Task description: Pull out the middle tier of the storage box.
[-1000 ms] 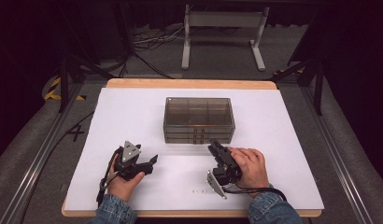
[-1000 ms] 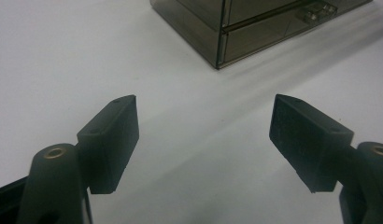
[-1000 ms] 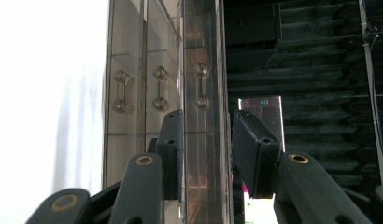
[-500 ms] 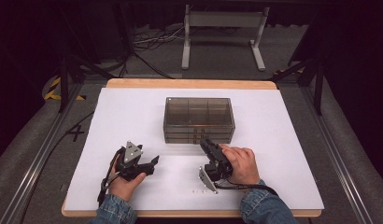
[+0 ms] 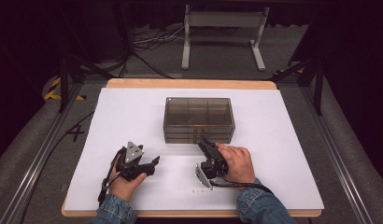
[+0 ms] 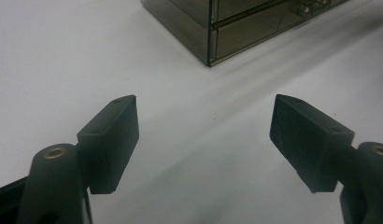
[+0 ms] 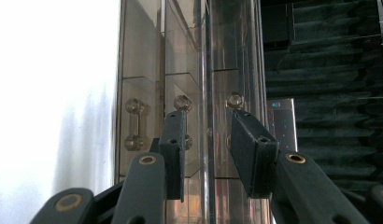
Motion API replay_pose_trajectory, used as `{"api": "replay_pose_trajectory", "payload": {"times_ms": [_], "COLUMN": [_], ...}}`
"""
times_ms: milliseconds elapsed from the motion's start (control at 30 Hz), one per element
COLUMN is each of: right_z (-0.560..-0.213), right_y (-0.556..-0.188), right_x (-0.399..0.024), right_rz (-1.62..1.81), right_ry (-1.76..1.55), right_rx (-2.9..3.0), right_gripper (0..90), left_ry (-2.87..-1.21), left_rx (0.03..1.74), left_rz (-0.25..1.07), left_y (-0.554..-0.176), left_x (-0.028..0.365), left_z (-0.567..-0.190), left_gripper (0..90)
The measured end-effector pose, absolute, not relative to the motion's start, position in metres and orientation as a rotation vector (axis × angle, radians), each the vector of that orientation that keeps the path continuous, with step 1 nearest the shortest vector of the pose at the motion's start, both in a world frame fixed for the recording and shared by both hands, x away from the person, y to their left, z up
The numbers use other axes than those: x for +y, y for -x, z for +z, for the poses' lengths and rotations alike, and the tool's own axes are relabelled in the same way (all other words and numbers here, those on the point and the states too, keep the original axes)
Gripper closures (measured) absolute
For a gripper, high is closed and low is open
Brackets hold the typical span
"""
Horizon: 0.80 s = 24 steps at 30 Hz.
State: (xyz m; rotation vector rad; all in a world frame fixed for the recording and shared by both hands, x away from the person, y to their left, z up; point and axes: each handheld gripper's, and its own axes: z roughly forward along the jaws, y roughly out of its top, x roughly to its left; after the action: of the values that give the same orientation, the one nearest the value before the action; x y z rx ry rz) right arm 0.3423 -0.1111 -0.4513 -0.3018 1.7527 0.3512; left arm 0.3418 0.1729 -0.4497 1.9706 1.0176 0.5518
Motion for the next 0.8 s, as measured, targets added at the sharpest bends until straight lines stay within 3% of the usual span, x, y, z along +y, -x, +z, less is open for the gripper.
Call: {"api": "replay_pose_trajectory", "payload": {"times_ms": [800], "right_z": [-0.463], "right_y": [-0.359], "right_x": [-0.107], "right_rz": [0.313], "right_ry": [0.267], "right_rx": [1.781], "right_gripper": [75.0], "left_ry": [-1.987], "left_rx": [1.008], "left_rz": [0.557], "left_y": [-0.342], "left_x": [0.171], "left_z": [-0.45], "left_gripper": [23.7]}}
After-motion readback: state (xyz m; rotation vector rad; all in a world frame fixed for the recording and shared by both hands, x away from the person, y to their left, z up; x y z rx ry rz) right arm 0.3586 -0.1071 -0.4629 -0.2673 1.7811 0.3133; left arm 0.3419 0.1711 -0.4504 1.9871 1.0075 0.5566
